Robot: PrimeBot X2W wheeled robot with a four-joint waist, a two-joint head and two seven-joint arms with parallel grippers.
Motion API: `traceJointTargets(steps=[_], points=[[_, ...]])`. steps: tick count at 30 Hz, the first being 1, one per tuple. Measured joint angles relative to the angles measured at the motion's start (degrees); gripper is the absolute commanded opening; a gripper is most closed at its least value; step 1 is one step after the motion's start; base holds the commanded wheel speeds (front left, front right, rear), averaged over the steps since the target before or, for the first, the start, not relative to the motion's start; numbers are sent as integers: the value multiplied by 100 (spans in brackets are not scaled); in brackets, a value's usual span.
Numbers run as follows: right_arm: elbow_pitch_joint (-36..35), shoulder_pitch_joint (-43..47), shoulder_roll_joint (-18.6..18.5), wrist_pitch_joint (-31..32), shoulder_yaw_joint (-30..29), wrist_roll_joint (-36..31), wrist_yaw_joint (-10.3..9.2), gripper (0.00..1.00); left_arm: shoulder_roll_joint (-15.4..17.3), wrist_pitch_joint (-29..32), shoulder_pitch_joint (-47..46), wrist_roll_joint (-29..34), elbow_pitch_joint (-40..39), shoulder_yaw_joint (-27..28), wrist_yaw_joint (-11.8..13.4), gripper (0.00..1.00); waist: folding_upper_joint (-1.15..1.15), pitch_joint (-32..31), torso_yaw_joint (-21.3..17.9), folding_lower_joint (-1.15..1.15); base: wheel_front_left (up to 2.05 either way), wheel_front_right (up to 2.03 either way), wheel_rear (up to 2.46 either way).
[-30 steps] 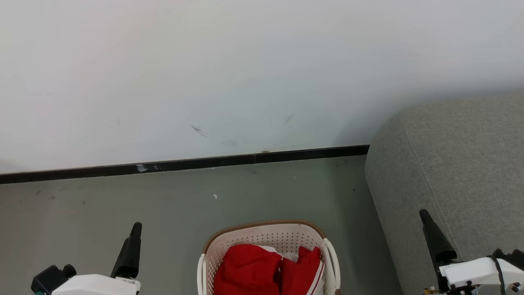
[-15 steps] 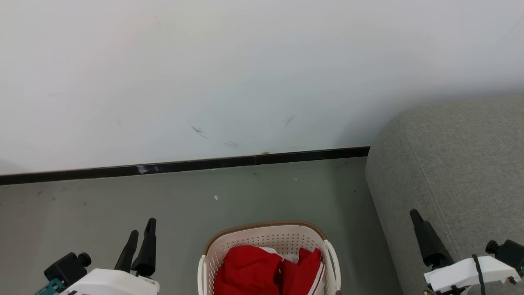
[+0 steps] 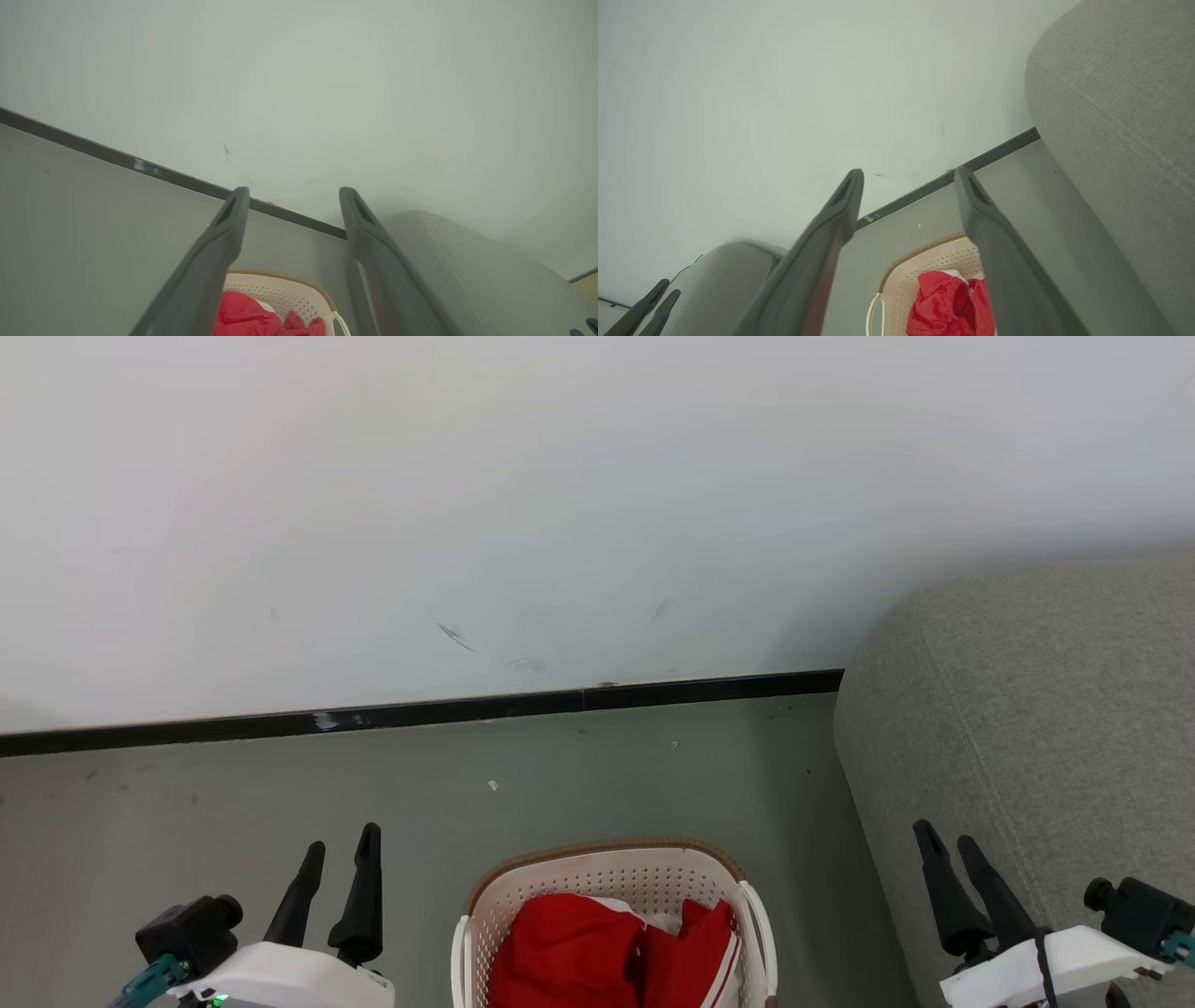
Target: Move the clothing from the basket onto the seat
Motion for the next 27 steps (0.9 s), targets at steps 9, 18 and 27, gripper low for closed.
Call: traceJointTargets(steps=[9, 18, 27], points=[[-123, 3, 11, -163, 23, -712, 0, 100, 15, -201, 13, 773, -45, -113, 192, 100, 0, 47, 11, -22, 0, 0, 0], [-256, 6, 38, -304, 41, -1466, 0, 100, 21, -397, 14, 1528, -90, -258, 358, 100, 0, 81, 17, -26, 0, 0, 0], [-419, 90, 68, -490, 77, -2329, 0, 100, 29, -605, 21, 2329, -155, -358, 549, 100, 0, 101, 18, -28, 0, 0, 0]])
